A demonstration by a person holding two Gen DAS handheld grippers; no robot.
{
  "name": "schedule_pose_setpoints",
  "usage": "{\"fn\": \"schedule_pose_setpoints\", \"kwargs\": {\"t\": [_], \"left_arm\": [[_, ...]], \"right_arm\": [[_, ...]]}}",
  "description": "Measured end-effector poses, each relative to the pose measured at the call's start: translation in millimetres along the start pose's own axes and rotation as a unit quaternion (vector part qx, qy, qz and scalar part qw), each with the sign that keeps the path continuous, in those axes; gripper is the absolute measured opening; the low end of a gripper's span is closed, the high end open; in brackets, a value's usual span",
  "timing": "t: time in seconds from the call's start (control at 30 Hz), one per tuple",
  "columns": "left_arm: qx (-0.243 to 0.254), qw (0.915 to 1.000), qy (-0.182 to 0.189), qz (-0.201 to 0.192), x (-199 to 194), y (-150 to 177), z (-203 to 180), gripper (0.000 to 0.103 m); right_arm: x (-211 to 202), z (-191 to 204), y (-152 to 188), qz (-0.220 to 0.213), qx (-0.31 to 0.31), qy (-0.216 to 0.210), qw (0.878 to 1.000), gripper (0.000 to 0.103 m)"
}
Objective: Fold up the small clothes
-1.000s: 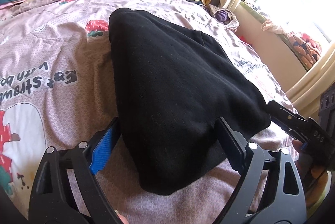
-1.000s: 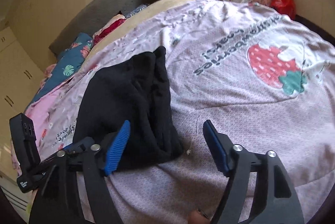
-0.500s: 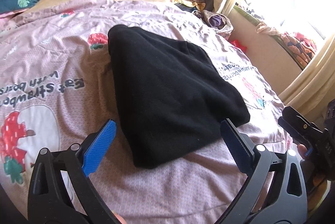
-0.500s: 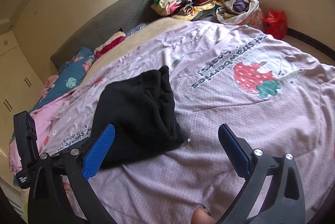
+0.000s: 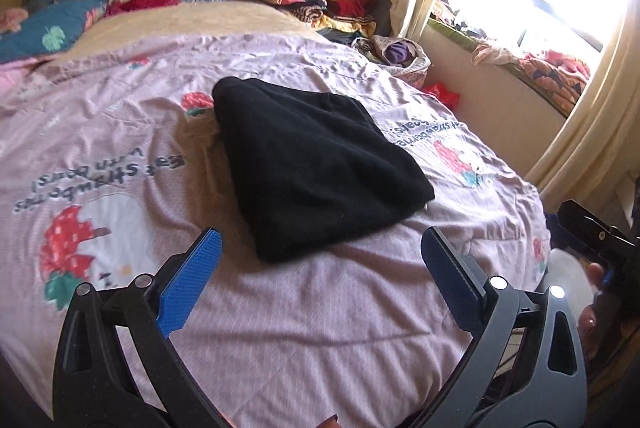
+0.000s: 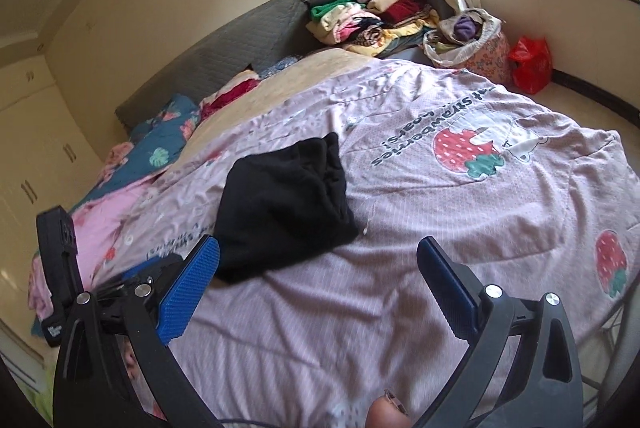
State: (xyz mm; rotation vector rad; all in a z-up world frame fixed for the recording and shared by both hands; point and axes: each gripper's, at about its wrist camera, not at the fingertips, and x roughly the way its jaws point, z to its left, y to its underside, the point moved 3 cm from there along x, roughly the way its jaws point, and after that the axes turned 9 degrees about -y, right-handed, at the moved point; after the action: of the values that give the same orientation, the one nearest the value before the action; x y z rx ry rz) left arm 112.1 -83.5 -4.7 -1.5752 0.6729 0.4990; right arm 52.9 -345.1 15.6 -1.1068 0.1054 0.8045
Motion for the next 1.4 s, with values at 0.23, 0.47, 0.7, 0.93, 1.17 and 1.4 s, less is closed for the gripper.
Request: {"fn": "schedule_pose_setpoints", "kwargs": {"t": [0.23,0.47,0.7,0.93,1.17,1.4], "left_arm": [[0.012,0.9999,-0.002,-0.01,-25.5,25.4,4.4,0.094],[0.001,0.9999,-0.011,0.002,-36.0,48.3,19.5,0.094],[0.002,0.9994,-0.029,0.018,-39.5,70.7,30.1,0.094],[-0.002,0.9989,-0.038,0.025,-41.2,80.1,36.9,0.094],[-0.002,0.9987,-0.045,0.026,-42.7,82.8,38.9,0.094],[-0.004,0.9987,-0.044,0.024,-43.7,83.2,39.8,0.094]], "right_arm": [[-17.2,18.6,34.3,0.005,-0.029,0.004,1.0,0.099],[-18.7,23.5,62.4,0.002,-0.051,0.032,0.998,0.099],[-11.0,39.7,90.6,0.026,-0.094,0.052,0.994,0.099],[-3.6,49.5,100.8,0.038,-0.108,0.06,0.992,0.099],[-2.0,54.5,100.1,0.033,-0.109,0.063,0.992,0.099],[-3.1,54.2,100.0,0.032,-0.108,0.068,0.991,0.099]]}}
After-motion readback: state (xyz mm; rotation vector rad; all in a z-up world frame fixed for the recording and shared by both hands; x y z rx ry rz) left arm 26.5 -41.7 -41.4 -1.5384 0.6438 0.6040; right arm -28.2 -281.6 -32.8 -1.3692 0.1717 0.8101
